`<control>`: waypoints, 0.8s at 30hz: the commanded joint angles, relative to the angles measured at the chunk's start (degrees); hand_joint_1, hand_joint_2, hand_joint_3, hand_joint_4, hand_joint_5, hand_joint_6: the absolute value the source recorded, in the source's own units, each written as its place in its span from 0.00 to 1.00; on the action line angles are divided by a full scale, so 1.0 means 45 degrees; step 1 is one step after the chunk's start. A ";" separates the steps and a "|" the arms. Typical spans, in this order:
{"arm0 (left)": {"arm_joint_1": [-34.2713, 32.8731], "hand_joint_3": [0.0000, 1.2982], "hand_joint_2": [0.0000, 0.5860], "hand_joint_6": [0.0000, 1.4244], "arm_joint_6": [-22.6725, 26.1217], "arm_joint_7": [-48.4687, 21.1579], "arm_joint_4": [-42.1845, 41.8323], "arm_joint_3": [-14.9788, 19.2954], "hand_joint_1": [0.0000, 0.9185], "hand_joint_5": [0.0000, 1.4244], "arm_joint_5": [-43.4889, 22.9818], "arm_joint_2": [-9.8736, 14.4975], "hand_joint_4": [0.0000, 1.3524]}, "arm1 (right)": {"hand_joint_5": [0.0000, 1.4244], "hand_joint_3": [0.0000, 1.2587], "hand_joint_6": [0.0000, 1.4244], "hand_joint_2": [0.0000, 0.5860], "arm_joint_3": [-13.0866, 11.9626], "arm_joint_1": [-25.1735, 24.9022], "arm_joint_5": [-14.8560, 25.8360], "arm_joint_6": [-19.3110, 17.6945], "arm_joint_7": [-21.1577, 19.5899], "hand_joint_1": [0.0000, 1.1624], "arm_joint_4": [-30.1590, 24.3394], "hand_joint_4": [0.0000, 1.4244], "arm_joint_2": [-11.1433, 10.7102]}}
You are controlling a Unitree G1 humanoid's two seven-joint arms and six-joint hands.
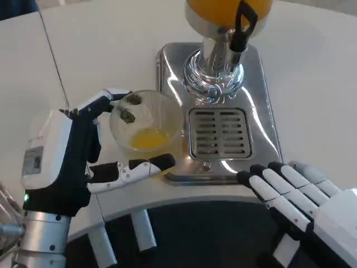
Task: Grasp the cup under the faucet to collect the drink, then remove the cup.
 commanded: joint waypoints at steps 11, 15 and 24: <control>0.1711 0.87 0.06 1.00 -0.1322 -0.0599 -0.1740 0.0206 0.77 0.96 -0.0341 -0.0027 0.86 | 0.00 0.00 0.00 0.94 -0.0589 0.0593 -0.0526 -0.1654 -0.1157 0.04 0.0699 0.00 0.0201; 0.2065 0.87 0.06 1.00 -0.1536 -0.0799 -0.1990 0.0154 0.77 0.96 -0.0322 -0.0118 0.86 | 0.00 0.00 0.00 0.95 -0.0574 0.0682 -0.0745 -0.2073 -0.1564 0.01 0.0795 0.00 0.0367; 0.2493 0.87 0.06 1.00 -0.1737 -0.1063 -0.2348 0.0169 0.78 0.96 -0.0394 -0.0300 0.86 | 0.00 0.00 0.00 0.94 -0.0651 0.1122 -0.0983 -0.2811 -0.2175 0.00 0.0890 0.00 0.0711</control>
